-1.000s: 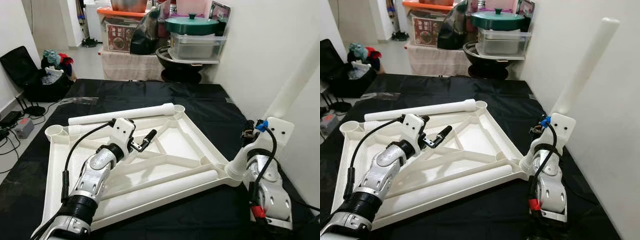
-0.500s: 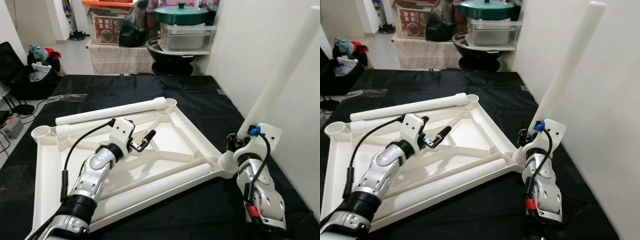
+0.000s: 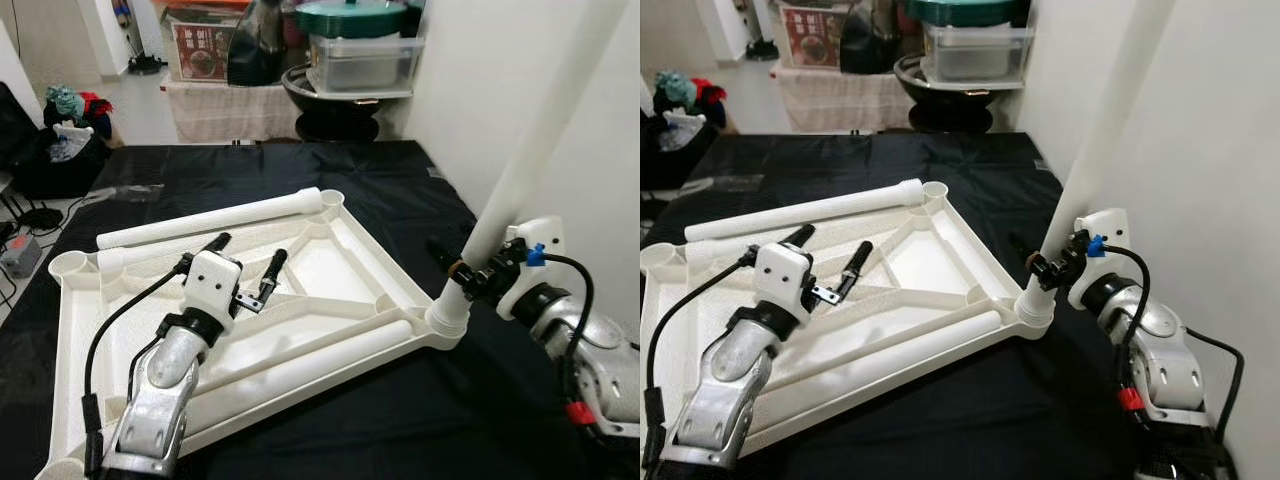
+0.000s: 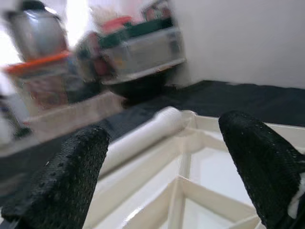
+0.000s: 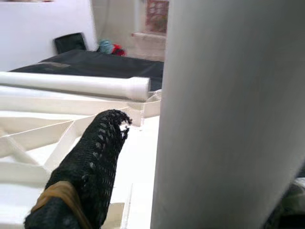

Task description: Building children table

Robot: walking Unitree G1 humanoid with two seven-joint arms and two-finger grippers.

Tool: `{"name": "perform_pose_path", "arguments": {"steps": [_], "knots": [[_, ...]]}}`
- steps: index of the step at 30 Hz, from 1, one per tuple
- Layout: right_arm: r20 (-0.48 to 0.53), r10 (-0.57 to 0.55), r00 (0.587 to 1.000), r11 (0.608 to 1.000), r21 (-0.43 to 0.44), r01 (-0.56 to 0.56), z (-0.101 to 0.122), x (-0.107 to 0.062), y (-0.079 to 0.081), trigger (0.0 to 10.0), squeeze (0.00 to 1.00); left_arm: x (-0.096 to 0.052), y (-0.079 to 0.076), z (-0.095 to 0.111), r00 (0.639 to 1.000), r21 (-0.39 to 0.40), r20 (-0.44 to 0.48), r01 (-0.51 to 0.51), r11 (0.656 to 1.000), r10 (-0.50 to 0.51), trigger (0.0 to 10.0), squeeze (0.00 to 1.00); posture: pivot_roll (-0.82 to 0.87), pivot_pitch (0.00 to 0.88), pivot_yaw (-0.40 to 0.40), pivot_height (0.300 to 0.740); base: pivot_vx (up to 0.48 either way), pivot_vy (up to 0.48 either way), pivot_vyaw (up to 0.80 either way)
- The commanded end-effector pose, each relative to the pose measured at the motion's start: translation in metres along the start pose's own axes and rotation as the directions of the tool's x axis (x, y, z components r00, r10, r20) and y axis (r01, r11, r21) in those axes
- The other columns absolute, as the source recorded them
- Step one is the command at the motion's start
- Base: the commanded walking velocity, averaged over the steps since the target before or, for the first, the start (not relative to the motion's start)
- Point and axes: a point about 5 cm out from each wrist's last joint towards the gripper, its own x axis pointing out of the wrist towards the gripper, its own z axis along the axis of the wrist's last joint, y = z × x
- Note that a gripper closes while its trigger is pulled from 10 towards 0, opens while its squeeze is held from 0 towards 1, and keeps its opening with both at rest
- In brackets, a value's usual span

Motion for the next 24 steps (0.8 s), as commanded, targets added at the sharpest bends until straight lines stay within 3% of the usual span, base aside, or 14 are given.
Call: {"name": "perform_pose_path", "arguments": {"steps": [1,2,10,11,20,21,22,23,24], "knots": [[-0.003,0.061,0.998,0.998,0.003,-0.061,-0.001,0.007,0.006,10.0,0.0,-0.012,0.0,-0.004,0.997,0.03,-0.043,-0.059,0.998,0.06,10.0,0.0,0.09,0.0,-0.083,0.74,0.0,0.0,0.0],[-0.004,0.069,0.998,0.998,0.011,-0.069,0.0,0.011,0.005,10.0,0.0,-0.021,0.003,-0.006,0.991,0.045,-0.065,-0.112,0.993,0.115,10.0,0.0,0.1,0.0,-0.084,0.74,0.0,0.0,0.0],[0.011,0.107,0.994,0.993,0.041,-0.107,0.002,0.021,0.001,10.0,0.0,-0.037,0.013,-0.012,0.967,0.054,-0.134,-0.213,0.976,0.218,10.0,0.0,0.12,0.0,-0.094,0.74,0.0,0.0,0.0],[0.034,0.096,0.995,0.994,0.045,-0.097,0.006,0.023,-0.002,0.0,0.0,-0.038,0.012,-0.013,0.965,0.047,-0.146,-0.215,0.975,0.22,10.0,0.0,0.11,0.0,-0.092,0.74,0.0,0.0,0.0],[0.083,0.008,0.997,1.0,0.014,-0.009,0.014,0.016,-0.008,0.0,0.0,-0.042,0.007,-0.014,0.959,0.03,-0.189,-0.21,0.977,0.212,10.0,0.0,0.09,0.0,-0.083,0.74,0.0,0.0,0.0],[0.065,-0.125,0.99,0.992,-0.008,0.126,0.014,0.014,-0.013,0.0,0.0,-0.043,0.006,-0.014,0.957,0.029,-0.197,-0.21,0.977,0.211,10.0,0.0,0.09,0.0,-0.081,0.74,0.0,0.0,0.0],[0.065,-0.125,0.99,0.992,-0.008,0.126,0.014,0.014,-0.013,0.0,0.0,-0.043,0.006,-0.014,0.957,0.029,-0.197,-0.21,0.977,0.211,10.0,0.0,0.09,0.0,-0.081,0.74,0.0,0.0,0.0],[0.036,-0.388,0.921,0.921,-0.022,0.389,0.012,0.007,-0.024,0.0,0.0,-0.044,0.005,-0.014,0.955,0.031,-0.205,-0.213,0.977,0.215,10.0,0.0,0.09,0.0,-0.084,0.74,0.0,0.0,0.0],[0.036,-0.388,0.921,0.921,-0.022,0.389,0.012,0.007,-0.024,0.0,0.0,-0.044,0.005,-0.014,0.955,0.031,-0.205,-0.213,0.977,0.215,10.0,0.0,0.09,0.0,-0.084,0.74,0.0,0.0,0.0]]}}
